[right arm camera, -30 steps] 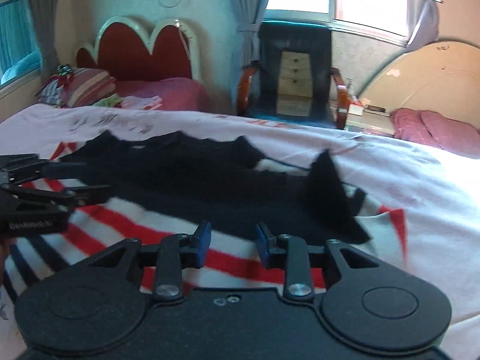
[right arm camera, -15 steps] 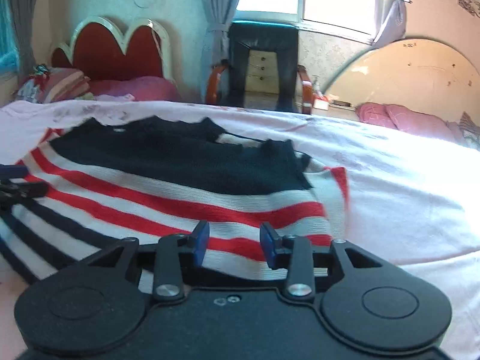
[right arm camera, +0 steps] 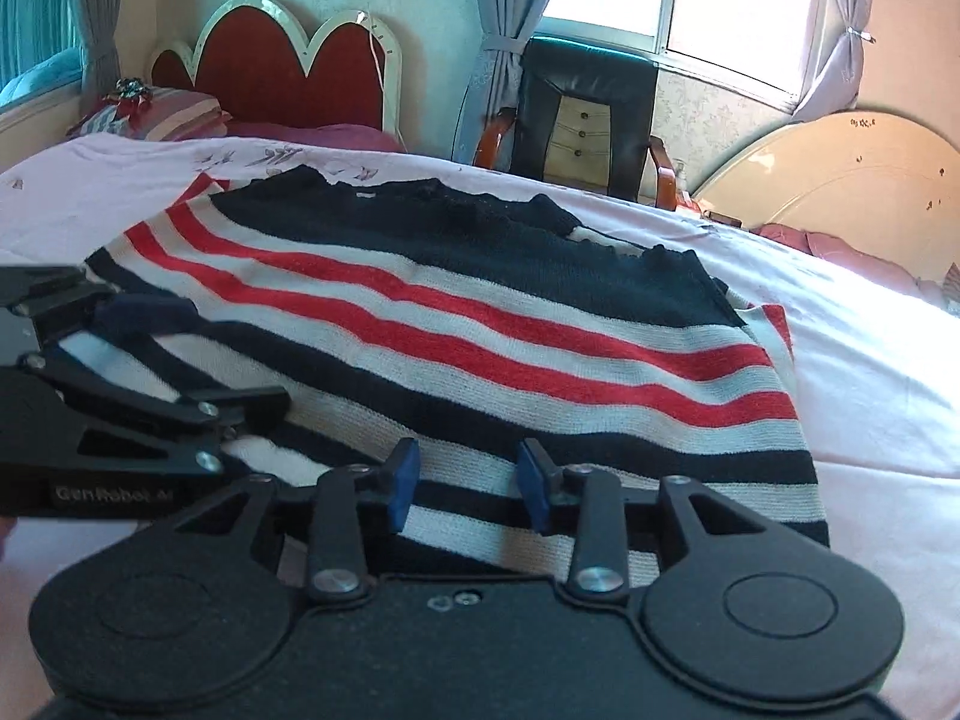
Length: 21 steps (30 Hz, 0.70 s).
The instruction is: Fold small clothes
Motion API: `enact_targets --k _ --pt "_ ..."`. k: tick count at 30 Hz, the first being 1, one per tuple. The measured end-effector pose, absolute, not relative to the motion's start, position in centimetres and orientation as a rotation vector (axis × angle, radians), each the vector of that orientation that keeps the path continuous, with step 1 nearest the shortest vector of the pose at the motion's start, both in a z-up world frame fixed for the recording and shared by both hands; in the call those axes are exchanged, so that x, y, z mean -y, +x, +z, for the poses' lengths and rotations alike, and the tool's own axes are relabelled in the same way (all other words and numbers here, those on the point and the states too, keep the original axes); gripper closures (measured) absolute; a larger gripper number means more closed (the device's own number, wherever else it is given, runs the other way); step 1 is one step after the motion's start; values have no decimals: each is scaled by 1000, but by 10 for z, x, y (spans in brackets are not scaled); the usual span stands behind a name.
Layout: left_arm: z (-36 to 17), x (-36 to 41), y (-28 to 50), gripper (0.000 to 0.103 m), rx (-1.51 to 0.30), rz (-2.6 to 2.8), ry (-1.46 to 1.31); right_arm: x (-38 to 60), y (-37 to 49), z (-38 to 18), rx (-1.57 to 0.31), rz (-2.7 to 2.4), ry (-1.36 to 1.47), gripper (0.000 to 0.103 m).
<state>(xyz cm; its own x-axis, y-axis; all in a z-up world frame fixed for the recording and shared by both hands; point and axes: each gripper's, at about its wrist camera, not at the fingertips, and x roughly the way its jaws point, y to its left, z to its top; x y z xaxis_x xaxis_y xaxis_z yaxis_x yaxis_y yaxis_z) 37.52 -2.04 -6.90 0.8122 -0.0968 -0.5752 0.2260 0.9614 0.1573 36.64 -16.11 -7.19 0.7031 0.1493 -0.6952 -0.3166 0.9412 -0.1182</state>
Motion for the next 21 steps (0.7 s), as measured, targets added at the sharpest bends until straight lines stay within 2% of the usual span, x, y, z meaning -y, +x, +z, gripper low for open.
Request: enact_targets --k 3,4,6,9,13,16,21 --pt "-76 -49 362 25 -631 -28 158 202 347 -72 -752 150 -306 69" --pt "-79 -67 359 15 -644 -27 89 222 344 -72 -766 95 -283 68" --pt "-79 -78 365 12 -680 -10 14 256 341 -70 -796 61 -154 68" --pt "-65 -50 362 14 -622 3 73 238 347 -65 -783 32 -173 64" --pt "-54 -1 349 14 -561 -70 88 201 337 -59 -749 113 -152 66" --pt "-61 31 348 14 -587 -108 122 176 333 -65 -753 155 -165 65" --pt "-72 42 349 14 -635 -125 118 173 334 -72 -764 151 -177 64"
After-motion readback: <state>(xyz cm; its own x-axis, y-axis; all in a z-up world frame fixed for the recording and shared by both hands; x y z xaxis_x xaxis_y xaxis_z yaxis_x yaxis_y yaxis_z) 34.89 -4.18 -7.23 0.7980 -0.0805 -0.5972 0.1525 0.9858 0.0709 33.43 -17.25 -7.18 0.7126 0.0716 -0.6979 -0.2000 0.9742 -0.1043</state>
